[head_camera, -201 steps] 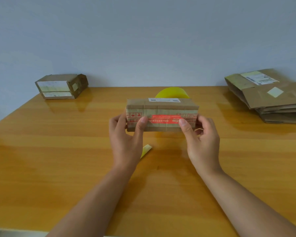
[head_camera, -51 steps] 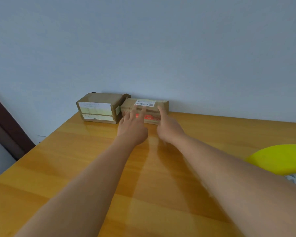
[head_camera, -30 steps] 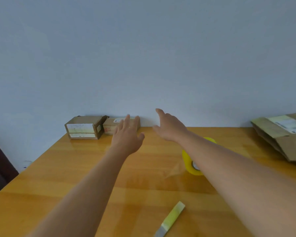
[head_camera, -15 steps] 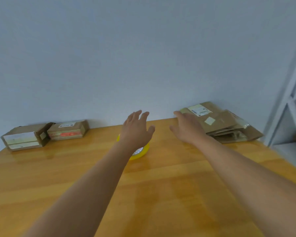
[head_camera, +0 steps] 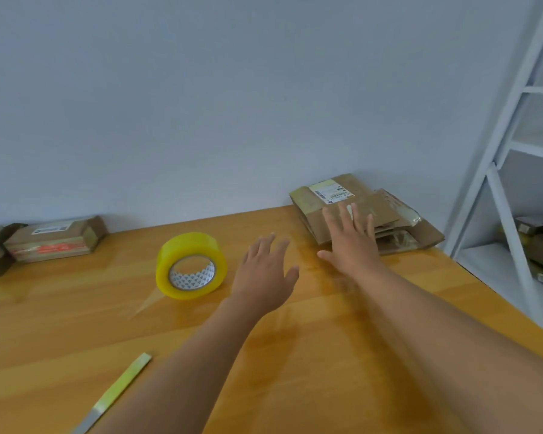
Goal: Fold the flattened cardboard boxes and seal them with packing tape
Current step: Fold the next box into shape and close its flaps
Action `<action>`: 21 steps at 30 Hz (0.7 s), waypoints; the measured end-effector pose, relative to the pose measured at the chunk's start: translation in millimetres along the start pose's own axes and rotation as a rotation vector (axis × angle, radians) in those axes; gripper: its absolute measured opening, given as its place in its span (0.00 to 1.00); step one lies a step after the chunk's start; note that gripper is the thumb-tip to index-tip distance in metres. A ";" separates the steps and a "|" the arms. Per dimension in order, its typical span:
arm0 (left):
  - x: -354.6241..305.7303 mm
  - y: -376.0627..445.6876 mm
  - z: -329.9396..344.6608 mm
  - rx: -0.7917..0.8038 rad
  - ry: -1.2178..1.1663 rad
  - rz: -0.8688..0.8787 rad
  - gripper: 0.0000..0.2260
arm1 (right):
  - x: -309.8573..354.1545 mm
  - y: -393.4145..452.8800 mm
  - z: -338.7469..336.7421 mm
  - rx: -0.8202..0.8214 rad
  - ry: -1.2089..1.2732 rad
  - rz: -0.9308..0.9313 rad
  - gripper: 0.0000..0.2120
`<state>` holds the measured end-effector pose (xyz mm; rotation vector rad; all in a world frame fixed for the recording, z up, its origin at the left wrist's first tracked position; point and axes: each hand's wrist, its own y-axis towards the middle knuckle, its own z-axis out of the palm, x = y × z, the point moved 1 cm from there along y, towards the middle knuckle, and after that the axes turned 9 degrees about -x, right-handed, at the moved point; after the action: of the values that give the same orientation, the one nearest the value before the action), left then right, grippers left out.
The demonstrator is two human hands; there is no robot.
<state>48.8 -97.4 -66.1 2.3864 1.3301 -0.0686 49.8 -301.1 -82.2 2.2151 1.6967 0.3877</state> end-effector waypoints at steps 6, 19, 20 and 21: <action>10.7 1.9 5.7 0.008 0.001 0.008 0.26 | 5.2 22.6 18.3 -0.001 -0.024 0.039 0.31; 20.5 -17.2 -36.3 -0.182 -0.124 0.016 0.26 | 27.9 -10.1 -53.2 -0.515 0.153 -0.143 0.26; 23.9 -22.4 -43.4 -0.223 -0.147 0.011 0.27 | 33.4 -17.7 -60.8 -0.544 0.217 -0.171 0.26; 28.1 -28.5 -51.2 -0.269 -0.178 0.004 0.27 | 38.9 -25.9 -68.1 -0.561 0.280 -0.199 0.27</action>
<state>32.8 -42.6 -35.0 2.1057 1.1717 -0.0918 9.6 -251.3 -30.1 1.6285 1.6555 1.0184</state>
